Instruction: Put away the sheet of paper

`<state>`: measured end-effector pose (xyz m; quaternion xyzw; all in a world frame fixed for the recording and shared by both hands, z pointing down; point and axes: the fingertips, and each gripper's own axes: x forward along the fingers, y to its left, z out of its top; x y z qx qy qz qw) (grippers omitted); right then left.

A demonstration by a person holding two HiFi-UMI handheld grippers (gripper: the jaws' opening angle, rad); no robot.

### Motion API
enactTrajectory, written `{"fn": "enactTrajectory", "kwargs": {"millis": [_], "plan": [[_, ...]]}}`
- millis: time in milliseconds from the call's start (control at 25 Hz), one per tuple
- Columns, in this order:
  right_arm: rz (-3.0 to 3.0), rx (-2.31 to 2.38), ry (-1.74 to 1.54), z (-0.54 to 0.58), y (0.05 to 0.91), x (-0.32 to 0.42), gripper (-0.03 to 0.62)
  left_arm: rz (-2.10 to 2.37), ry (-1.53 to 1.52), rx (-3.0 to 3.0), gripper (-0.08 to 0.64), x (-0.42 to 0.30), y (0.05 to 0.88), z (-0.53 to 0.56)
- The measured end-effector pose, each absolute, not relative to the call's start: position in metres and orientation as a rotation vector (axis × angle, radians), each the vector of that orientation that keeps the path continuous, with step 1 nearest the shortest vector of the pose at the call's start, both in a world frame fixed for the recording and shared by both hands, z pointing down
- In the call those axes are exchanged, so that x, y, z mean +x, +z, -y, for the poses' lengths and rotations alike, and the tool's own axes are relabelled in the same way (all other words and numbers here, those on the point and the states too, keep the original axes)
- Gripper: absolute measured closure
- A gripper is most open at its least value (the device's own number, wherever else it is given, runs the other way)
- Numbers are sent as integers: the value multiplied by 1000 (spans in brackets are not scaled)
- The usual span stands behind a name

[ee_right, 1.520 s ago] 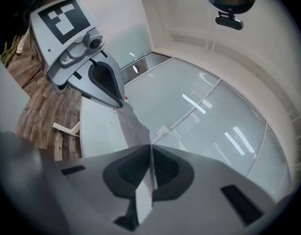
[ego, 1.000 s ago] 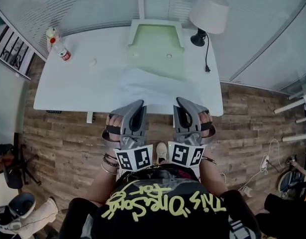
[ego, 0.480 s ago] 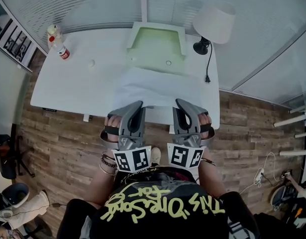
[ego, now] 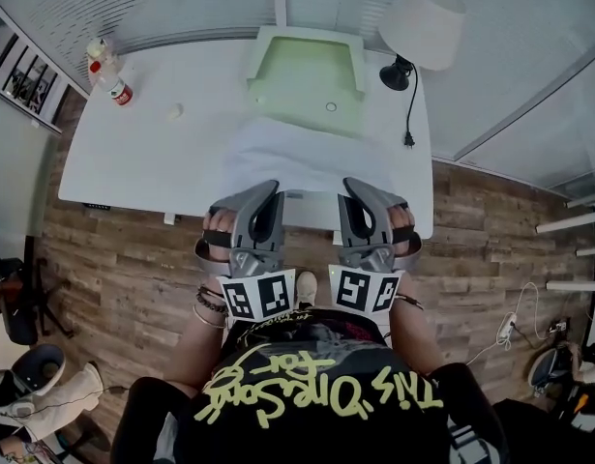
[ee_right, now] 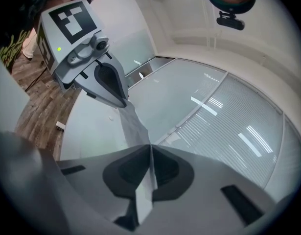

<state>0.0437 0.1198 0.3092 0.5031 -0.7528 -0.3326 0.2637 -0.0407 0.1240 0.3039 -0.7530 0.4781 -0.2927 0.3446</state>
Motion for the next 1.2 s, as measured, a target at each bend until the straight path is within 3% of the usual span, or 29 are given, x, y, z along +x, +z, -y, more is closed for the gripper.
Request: {"fn": "enactTrajectory", "kwargs": {"millis": [1200], "plan": [[2106, 1309, -890, -92, 324, 48, 584, -1297, -811, -1977, 551, -37, 321, -102]]}}
